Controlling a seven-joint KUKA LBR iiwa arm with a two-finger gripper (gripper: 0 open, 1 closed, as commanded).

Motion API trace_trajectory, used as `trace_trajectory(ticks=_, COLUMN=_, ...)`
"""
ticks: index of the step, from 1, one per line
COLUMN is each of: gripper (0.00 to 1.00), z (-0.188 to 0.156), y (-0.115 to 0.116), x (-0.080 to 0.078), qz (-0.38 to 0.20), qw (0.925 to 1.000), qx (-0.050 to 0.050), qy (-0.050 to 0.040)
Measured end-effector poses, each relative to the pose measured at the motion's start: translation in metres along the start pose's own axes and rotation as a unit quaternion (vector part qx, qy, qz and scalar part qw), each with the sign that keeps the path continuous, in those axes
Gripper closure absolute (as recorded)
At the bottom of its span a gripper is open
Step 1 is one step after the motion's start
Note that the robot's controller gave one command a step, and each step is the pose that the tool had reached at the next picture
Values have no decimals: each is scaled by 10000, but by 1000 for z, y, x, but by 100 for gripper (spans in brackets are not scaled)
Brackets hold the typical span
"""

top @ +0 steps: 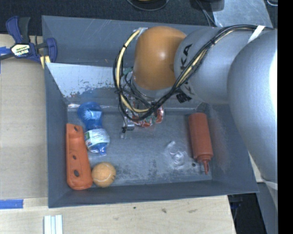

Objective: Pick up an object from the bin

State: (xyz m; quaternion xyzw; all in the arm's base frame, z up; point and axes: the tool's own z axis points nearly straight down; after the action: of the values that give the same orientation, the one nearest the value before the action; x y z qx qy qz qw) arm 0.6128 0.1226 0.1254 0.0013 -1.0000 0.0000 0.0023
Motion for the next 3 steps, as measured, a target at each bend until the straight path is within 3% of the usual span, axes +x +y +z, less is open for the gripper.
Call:
trace_trajectory(ticks=1, gripper=0, z=-5, y=-1, x=-2, qz=16, qw=10000, qx=-4, qy=-38)
trace_trajectory(ticks=2, gripper=0, z=55, y=60, x=23, qz=-1935, qw=9811, qx=-2, qy=-5)
trace_trajectory(ticks=3, gripper=0, z=-4, y=55, x=28, qz=-2131, qw=9770, qx=-1, qy=-64)
